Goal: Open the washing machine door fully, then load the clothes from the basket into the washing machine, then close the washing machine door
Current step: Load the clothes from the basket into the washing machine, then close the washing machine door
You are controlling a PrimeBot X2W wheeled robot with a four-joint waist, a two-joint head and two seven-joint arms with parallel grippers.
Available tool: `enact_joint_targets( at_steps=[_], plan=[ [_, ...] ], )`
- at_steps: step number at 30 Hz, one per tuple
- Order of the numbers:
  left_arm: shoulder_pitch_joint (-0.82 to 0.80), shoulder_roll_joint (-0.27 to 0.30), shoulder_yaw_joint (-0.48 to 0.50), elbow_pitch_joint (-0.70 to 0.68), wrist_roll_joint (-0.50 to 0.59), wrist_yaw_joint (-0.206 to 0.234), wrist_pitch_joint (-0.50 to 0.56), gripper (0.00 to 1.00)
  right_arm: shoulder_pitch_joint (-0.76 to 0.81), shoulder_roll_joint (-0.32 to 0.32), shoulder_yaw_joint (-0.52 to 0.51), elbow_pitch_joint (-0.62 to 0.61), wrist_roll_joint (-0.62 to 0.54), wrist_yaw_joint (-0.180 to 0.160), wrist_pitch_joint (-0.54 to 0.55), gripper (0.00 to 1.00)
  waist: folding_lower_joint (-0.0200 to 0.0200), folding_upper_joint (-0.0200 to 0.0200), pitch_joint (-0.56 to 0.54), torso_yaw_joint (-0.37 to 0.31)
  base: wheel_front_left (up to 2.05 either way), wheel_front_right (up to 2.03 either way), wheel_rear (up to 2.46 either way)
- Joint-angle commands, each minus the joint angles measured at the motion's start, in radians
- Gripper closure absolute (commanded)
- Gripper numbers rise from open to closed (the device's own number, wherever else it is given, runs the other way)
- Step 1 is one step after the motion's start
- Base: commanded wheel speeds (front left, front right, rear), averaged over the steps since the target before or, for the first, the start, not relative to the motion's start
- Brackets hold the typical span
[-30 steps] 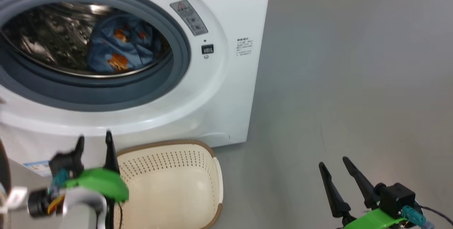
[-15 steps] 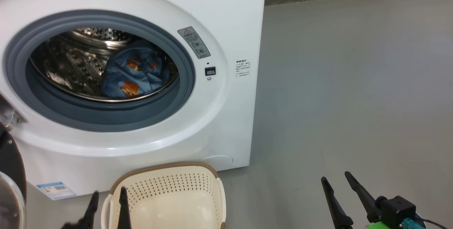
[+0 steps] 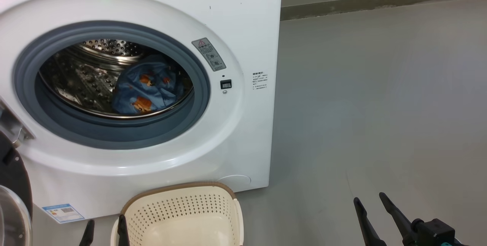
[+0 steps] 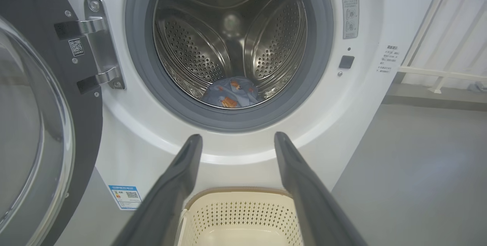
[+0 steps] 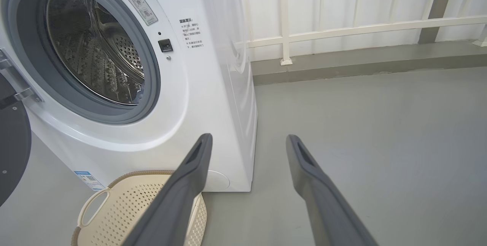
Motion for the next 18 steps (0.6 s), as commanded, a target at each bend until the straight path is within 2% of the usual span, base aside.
enact_joint_targets(
  at_steps=[1,18],
  plan=[
    [-0.013,0.008,0.038,-0.035,0.001,-0.001,-0.006,0.00,-0.004,-0.009,0.017,-0.029,-0.017,0.002,-0.012,0.00,0.0000,0.0000,-0.001,-0.002,0.00,0.00,0.00],
    [-0.010,0.008,0.057,-0.052,-0.018,-0.021,-0.006,0.00,0.000,-0.005,0.007,-0.036,-0.021,0.002,-0.012,0.00,0.0000,0.0000,0.013,-0.012,0.00,0.00,0.00]
  ],
)
